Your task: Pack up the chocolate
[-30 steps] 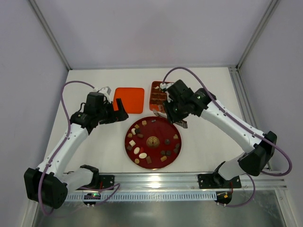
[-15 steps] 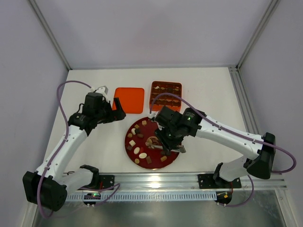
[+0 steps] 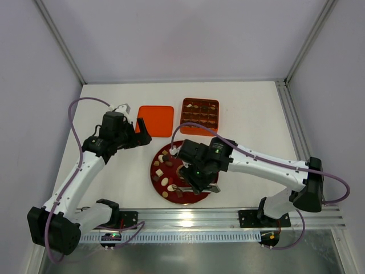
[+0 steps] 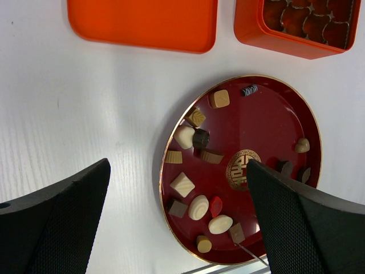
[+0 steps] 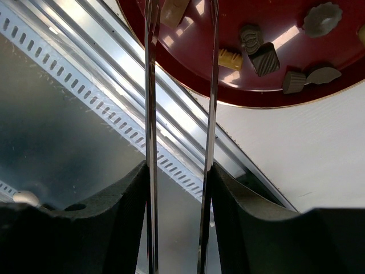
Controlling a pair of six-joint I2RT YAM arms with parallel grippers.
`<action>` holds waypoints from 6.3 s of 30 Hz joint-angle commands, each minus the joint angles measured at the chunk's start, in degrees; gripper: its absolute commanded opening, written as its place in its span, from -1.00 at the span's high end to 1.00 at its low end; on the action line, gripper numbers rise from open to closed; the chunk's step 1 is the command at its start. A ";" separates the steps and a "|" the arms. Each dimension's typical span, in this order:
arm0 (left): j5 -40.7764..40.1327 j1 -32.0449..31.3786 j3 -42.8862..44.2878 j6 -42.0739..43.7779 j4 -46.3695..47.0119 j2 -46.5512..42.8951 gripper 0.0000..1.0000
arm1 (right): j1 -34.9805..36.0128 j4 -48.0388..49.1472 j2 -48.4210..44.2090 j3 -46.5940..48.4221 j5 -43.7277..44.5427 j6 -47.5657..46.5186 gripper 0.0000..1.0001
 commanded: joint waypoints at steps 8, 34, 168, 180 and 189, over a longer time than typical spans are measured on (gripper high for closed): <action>0.28 0.34 1.53 0.37 -0.02 -0.83 -1.00 | 2.48 -1.39 2.30 2.68 -0.82 1.15 0.03; 0.80 0.34 1.70 0.37 -0.02 -1.09 -0.99 | 2.83 -1.12 5.64 1.88 1.46 0.98 0.27; 1.33 0.51 1.53 0.02 0.42 -0.74 -0.99 | -19.95 13.04 0.20 5.68 6.47 -5.36 0.09; 0.89 0.60 1.53 0.10 0.24 -0.65 -1.00 | -5.08 9.07 -5.78 -3.83 1.38 0.63 0.10; 1.16 0.60 1.53 0.02 0.33 -0.48 -0.99 | -0.87 9.69 -2.72 -2.87 0.58 0.72 0.09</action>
